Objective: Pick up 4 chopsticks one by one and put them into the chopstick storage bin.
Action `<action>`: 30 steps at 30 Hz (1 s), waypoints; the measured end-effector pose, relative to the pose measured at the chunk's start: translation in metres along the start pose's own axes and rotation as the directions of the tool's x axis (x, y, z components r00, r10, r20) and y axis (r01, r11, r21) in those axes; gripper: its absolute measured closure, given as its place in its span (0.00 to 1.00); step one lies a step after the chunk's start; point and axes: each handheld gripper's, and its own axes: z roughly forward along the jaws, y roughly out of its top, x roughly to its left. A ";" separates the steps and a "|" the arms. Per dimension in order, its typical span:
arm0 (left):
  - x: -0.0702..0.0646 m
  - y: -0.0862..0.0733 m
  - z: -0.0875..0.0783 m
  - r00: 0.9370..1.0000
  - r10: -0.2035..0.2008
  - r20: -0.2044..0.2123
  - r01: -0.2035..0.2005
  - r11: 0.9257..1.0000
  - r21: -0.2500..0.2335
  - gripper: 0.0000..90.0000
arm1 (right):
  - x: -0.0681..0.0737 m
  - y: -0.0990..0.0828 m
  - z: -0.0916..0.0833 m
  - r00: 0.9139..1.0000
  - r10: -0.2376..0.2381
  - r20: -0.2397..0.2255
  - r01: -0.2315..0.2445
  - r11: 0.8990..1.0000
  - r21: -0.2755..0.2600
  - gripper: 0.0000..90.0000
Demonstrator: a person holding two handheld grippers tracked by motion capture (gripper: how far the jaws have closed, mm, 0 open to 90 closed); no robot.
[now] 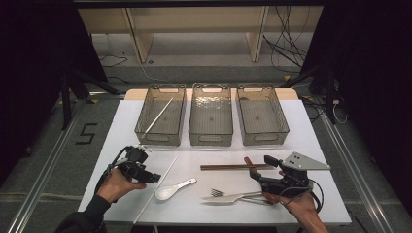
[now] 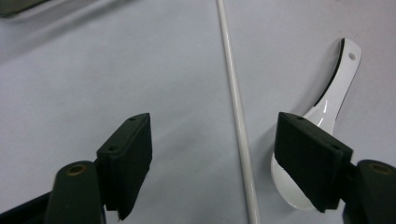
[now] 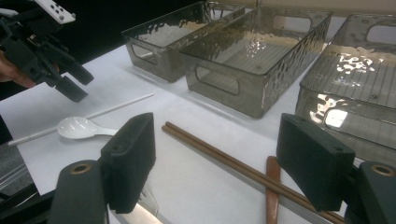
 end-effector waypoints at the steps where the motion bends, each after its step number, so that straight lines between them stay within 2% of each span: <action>1: -0.001 -0.001 0.000 1.000 0.005 0.004 -0.005 1.000 0.006 0.33 | 0.000 0.000 0.000 1.000 0.001 -0.001 -0.001 1.000 -0.001 0.32; 11: -0.008 -0.004 0.007 0.999 0.040 0.005 -0.040 0.996 0.083 0.43 | 0.000 0.000 0.000 1.000 0.000 0.000 0.000 1.000 0.001 0.32; 24: -0.011 -0.002 0.019 0.999 0.054 0.006 -0.055 0.992 0.114 0.56 | 0.000 0.000 0.001 1.000 -0.004 -0.001 0.004 1.000 0.004 0.32; 30: -0.012 -0.001 0.023 0.998 0.057 0.000 -0.056 0.991 0.120 0.58 | 0.000 0.000 0.001 1.000 -0.004 -0.001 0.004 1.000 0.004 0.32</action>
